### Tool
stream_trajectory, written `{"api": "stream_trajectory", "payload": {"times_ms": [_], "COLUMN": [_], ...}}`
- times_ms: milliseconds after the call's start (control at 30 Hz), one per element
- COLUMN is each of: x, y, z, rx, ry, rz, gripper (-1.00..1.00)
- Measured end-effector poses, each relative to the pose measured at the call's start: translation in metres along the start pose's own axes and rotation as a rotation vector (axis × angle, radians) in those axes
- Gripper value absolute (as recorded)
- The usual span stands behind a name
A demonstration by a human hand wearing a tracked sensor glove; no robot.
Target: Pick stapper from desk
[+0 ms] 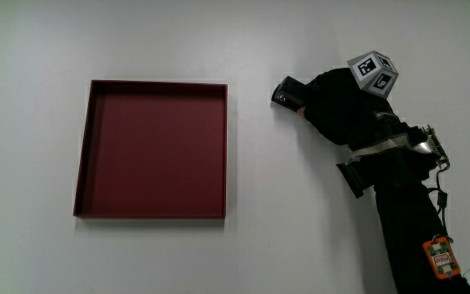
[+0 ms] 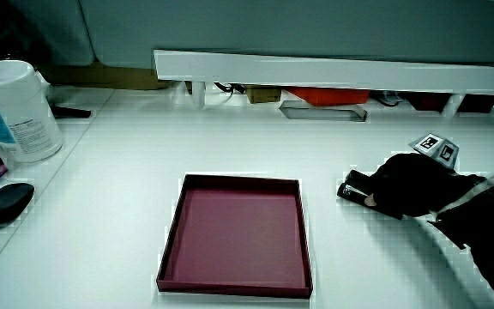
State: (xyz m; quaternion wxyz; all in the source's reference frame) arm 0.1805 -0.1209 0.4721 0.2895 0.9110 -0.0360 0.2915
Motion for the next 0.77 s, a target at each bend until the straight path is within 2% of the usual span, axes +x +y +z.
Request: {"api": "stream_trajectory", "payload": {"times_ms": [33,233,300,367,433,533,567,600,633,700,733,767], "x": [-0.007,-0.045,-0.056,-0.074,-0.082,-0.103,-0.105,-0.103,-0.106,-0.116,-0.119,-0.138], "y": [-0.002,-0.011,-0.011,-0.016,-0.014,-0.02,-0.018,-0.012,-0.009,-0.008,-0.004,-0.019], "z": [0.003,0.009,0.008,0.009,0.006,0.006,0.002,-0.004,-0.007,-0.011,-0.016,-0.008], "rx": [0.003,0.019,0.012,0.01,-0.012,-0.008,-0.029,-0.125,-0.127,-0.14,-0.125,-0.042], "ry": [-0.015,-0.002,-0.004,0.01,-0.009,0.004,0.008,0.054,0.058,0.045,0.035,0.04], "rz": [0.015,0.116,0.136,0.191,0.199,0.252,0.261,0.207,0.237,0.242,0.287,0.339], "gripper": [1.0,1.0,1.0,1.0,1.0,1.0,1.0,1.0,1.0,1.0,1.0,1.0]}}
